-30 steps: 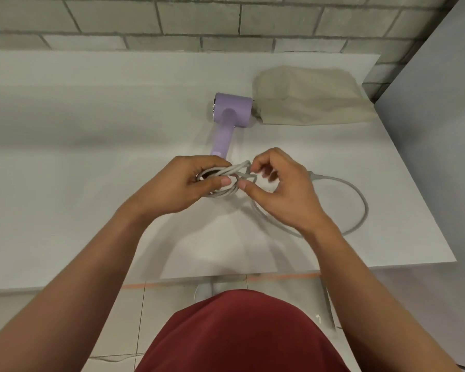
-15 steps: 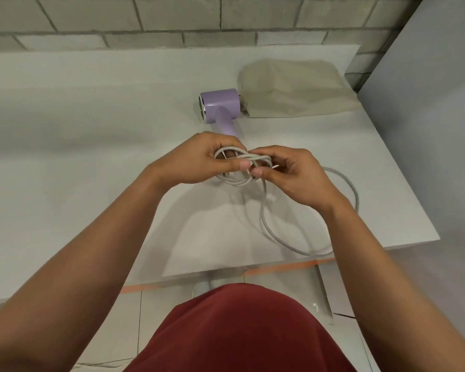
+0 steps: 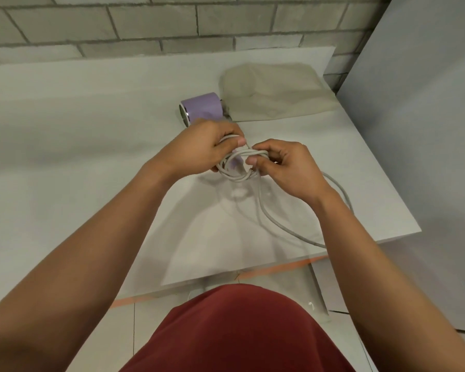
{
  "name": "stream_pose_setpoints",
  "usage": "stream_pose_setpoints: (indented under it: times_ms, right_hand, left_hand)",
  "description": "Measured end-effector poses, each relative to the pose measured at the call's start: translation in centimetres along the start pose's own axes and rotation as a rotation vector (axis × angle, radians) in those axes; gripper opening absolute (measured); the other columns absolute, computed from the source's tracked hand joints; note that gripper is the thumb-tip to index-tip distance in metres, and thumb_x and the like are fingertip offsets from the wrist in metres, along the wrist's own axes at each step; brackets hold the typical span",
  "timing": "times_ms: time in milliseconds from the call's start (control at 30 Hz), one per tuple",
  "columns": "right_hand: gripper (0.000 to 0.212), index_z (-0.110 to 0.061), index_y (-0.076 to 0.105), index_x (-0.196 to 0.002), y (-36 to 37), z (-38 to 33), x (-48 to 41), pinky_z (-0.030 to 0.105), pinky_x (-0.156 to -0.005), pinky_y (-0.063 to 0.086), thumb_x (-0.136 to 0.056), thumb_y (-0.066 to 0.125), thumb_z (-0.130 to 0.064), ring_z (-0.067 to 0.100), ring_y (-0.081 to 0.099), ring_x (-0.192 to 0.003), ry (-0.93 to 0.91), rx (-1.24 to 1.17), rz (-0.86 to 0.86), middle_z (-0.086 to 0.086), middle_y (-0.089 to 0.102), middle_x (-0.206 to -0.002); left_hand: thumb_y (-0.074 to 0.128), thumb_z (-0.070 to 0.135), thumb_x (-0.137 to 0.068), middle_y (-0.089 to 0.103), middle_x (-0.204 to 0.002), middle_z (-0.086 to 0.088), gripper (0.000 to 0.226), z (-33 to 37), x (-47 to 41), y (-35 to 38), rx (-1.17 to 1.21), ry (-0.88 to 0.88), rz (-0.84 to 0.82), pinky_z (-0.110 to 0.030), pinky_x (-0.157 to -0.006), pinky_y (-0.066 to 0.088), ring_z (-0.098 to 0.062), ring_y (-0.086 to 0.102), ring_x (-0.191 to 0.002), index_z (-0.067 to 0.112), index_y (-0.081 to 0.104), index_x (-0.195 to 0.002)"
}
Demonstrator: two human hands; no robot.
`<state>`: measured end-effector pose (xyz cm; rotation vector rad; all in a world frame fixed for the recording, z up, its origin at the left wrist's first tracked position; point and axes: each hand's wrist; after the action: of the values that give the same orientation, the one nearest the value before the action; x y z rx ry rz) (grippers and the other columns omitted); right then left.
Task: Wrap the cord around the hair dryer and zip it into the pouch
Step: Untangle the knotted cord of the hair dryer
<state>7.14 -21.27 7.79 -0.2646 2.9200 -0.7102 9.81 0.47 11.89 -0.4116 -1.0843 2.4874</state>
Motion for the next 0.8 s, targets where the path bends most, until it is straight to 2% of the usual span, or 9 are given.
stream_pose_setpoints:
  times_ms: [133, 233, 367, 433, 500, 567, 633, 700, 800]
  right_hand:
    - [0.013, -0.027, 0.078, -0.105, -0.2, 0.0, -0.2, 0.051, -0.091, 0.060, -0.094, 0.078, -0.019, 0.024, 0.076, -0.085, 0.024, -0.117, -0.048, 0.000, 0.080, -0.089]
    - [0.021, -0.025, 0.077, -0.113, -0.3, 0.0, -0.3, 0.047, -0.093, 0.061, -0.096, 0.076, -0.013, 0.031, 0.075, -0.094, 0.048, -0.192, -0.087, 0.005, 0.081, -0.097]
    - [0.018, -0.013, 0.078, -0.114, -0.1, 0.1, -0.8, 0.045, -0.088, 0.064, -0.098, 0.071, -0.009, 0.025, 0.077, -0.090, 0.055, -0.158, -0.035, 0.006, 0.081, -0.093]
    - [0.018, -0.019, 0.080, -0.111, -0.1, 0.2, -1.0, 0.047, -0.087, 0.064, -0.098, 0.071, -0.010, 0.026, 0.077, -0.089, 0.063, -0.124, -0.019, 0.005, 0.080, -0.092]
    - [0.019, -0.033, 0.081, -0.104, -0.3, 0.5, -1.3, 0.051, -0.085, 0.063, -0.097, 0.072, -0.018, 0.027, 0.077, -0.086, 0.048, -0.025, -0.039, 0.002, 0.080, -0.089]
    - [0.009, -0.032, 0.080, -0.097, -0.4, 0.6, -1.6, 0.051, -0.080, 0.060, -0.096, 0.072, -0.027, 0.027, 0.074, -0.079, 0.026, 0.133, -0.094, 0.001, 0.077, -0.082]
    - [0.007, -0.029, 0.079, -0.094, -0.3, 0.5, -1.9, 0.049, -0.078, 0.058, -0.095, 0.072, -0.029, 0.027, 0.070, -0.074, 0.015, 0.207, -0.104, 0.001, 0.075, -0.077]
    - [0.011, -0.035, 0.079, -0.095, -0.2, 0.2, -2.1, 0.049, -0.078, 0.059, -0.094, 0.071, -0.028, 0.028, 0.071, -0.075, 0.021, 0.192, -0.084, -0.001, 0.076, -0.079]
    - [0.016, -0.044, 0.077, -0.100, -0.1, 0.1, -2.3, 0.051, -0.080, 0.061, -0.093, 0.071, -0.030, 0.027, 0.073, -0.080, 0.023, 0.149, -0.071, -0.002, 0.078, -0.084]
  left_hand:
    - [0.052, 0.029, -0.107, 0.068, -0.076, 0.001, 0.023, -0.2, 0.0, 1.1, -0.040, -0.001, 0.231, -0.035, -0.065, 0.052, -0.011, 0.061, -0.064, 0.014, 0.069, -0.104]
    - [0.050, 0.032, -0.108, 0.069, -0.067, 0.002, 0.021, 0.0, 0.2, 1.3, 0.085, -0.054, 0.359, -0.035, -0.060, 0.056, -0.012, 0.065, -0.055, 0.019, 0.065, -0.102]
    - [0.053, 0.033, -0.107, 0.070, -0.068, 0.000, 0.019, 0.4, 0.3, 1.5, 0.183, -0.075, 0.390, -0.034, -0.057, 0.058, -0.013, 0.067, -0.057, 0.021, 0.067, -0.102]
    - [0.055, 0.033, -0.106, 0.072, -0.074, 0.002, 0.021, -0.3, 0.1, 1.3, 0.175, -0.099, 0.375, -0.036, -0.064, 0.059, -0.011, 0.069, -0.061, 0.019, 0.071, -0.106]
    - [0.055, 0.029, -0.105, 0.073, -0.093, 0.004, 0.023, -1.3, 0.0, 0.9, 0.018, -0.073, 0.341, -0.040, -0.078, 0.058, -0.013, 0.072, -0.077, 0.020, 0.070, -0.120]
    - [0.054, 0.026, -0.103, 0.067, -0.119, 0.002, 0.037, -1.7, -0.1, 0.4, -0.187, 0.055, 0.252, -0.043, -0.087, 0.055, -0.017, 0.067, -0.101, 0.023, 0.060, -0.139]
    - [0.054, 0.031, -0.103, 0.061, -0.132, 0.004, 0.041, -1.3, -0.4, -0.2, -0.367, 0.156, 0.078, -0.043, -0.089, 0.054, -0.020, 0.058, -0.119, 0.028, 0.056, -0.144]
    - [0.056, 0.040, -0.103, 0.060, -0.132, 0.007, 0.040, -0.9, -1.1, -0.6, -0.539, 0.146, -0.060, -0.041, -0.085, 0.052, -0.020, 0.053, -0.125, 0.032, 0.058, -0.143]
    - [0.055, 0.050, -0.101, 0.063, -0.115, 0.007, 0.039, -1.0, -1.8, -1.0, -0.556, 0.111, -0.085, -0.040, -0.078, 0.052, -0.016, 0.058, -0.112, 0.031, 0.066, -0.134]
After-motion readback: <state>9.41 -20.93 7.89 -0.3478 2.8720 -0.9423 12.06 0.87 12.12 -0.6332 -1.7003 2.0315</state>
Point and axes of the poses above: each hand's wrist, its own x-axis away from the middle knuckle, its own y-axis out of the palm, z = x × y
